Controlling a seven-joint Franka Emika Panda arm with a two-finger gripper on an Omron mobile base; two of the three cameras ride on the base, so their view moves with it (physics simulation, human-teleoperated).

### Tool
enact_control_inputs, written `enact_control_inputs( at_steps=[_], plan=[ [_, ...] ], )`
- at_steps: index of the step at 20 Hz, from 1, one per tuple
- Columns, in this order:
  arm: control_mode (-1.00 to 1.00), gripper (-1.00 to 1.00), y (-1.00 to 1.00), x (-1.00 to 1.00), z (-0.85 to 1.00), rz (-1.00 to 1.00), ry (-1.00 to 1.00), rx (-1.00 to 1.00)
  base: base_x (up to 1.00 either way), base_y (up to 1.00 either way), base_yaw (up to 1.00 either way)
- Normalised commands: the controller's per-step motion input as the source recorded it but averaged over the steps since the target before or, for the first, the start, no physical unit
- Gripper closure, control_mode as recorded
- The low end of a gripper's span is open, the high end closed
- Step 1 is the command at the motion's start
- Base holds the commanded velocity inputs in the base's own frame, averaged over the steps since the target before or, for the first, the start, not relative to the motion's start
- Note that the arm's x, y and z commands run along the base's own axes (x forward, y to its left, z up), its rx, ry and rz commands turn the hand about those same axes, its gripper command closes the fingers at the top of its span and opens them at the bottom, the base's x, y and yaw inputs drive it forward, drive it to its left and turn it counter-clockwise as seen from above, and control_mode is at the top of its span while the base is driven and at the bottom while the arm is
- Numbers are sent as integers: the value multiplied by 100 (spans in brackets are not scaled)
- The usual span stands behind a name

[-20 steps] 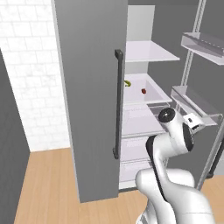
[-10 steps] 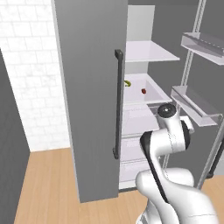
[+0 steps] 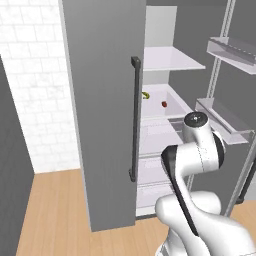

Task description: Take the strawberry from the fridge and place it on top of the pancake, located on the dining counter.

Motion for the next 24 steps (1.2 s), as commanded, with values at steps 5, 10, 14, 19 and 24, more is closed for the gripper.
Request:
enact_control_inputs(
  at_steps=[5, 10, 14, 19, 24],
  plan=[
    [-100, -100, 1, 4, -3, -1, 0, 0, 0, 0, 0],
    [100, -100, 6, 19, -4, -2, 0, 0, 29, 3, -6],
    [100, -100, 0, 0, 0, 0, 0, 0, 50, -2, -23],
    [100, -100, 0, 0, 0, 0, 0, 0, 54, 0, -28],
    [100, -100, 0, 0, 0, 0, 0, 0, 56, -16, -19]
  ],
)
